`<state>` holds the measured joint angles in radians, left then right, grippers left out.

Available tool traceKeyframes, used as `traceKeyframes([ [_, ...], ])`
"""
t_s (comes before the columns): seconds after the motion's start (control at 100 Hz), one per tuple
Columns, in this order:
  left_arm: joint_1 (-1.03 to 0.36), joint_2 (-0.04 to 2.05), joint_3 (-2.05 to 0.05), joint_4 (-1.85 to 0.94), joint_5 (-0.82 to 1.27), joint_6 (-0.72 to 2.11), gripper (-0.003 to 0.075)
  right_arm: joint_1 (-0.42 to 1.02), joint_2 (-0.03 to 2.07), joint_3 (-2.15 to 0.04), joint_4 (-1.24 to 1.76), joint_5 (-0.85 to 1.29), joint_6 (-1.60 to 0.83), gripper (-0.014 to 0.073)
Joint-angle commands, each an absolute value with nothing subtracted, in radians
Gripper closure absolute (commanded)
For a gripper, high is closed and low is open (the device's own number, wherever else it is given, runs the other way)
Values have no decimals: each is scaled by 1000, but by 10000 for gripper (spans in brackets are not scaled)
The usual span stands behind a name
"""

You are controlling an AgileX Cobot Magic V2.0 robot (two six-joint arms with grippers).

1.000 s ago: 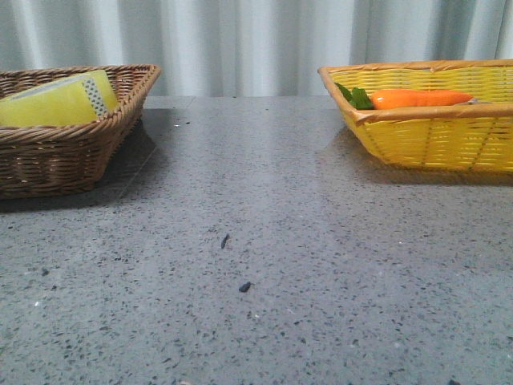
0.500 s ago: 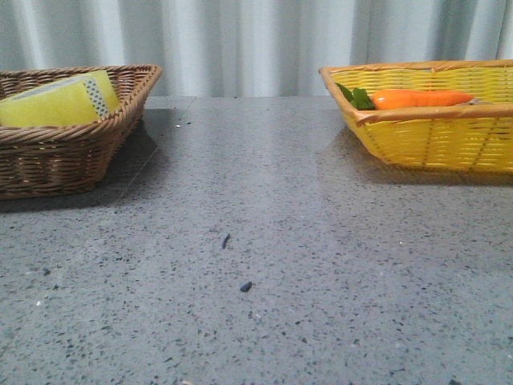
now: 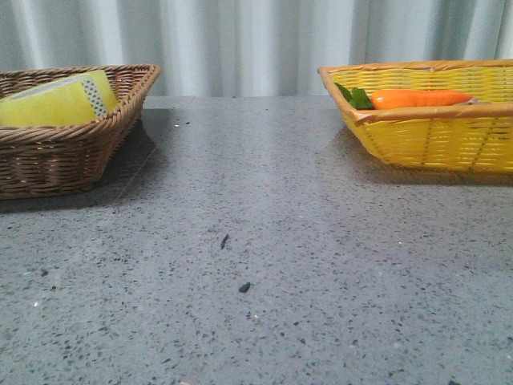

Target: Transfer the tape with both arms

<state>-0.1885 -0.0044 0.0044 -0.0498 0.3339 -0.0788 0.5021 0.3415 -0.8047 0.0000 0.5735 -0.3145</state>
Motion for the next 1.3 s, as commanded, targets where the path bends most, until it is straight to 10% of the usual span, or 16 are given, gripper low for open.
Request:
traceKeyframes([
  [0.0,-187,-32,13,-61,290,-86,741,498,358,-827,-6,493,-319,640],
  [0.63,-187,-32,13,-61,290,-86,741,487,333,-771,-6,473,-319,640],
  [1.29,-187,-32,13,-61,290,-86,741,50,-21,33,36,161,-214,640],
])
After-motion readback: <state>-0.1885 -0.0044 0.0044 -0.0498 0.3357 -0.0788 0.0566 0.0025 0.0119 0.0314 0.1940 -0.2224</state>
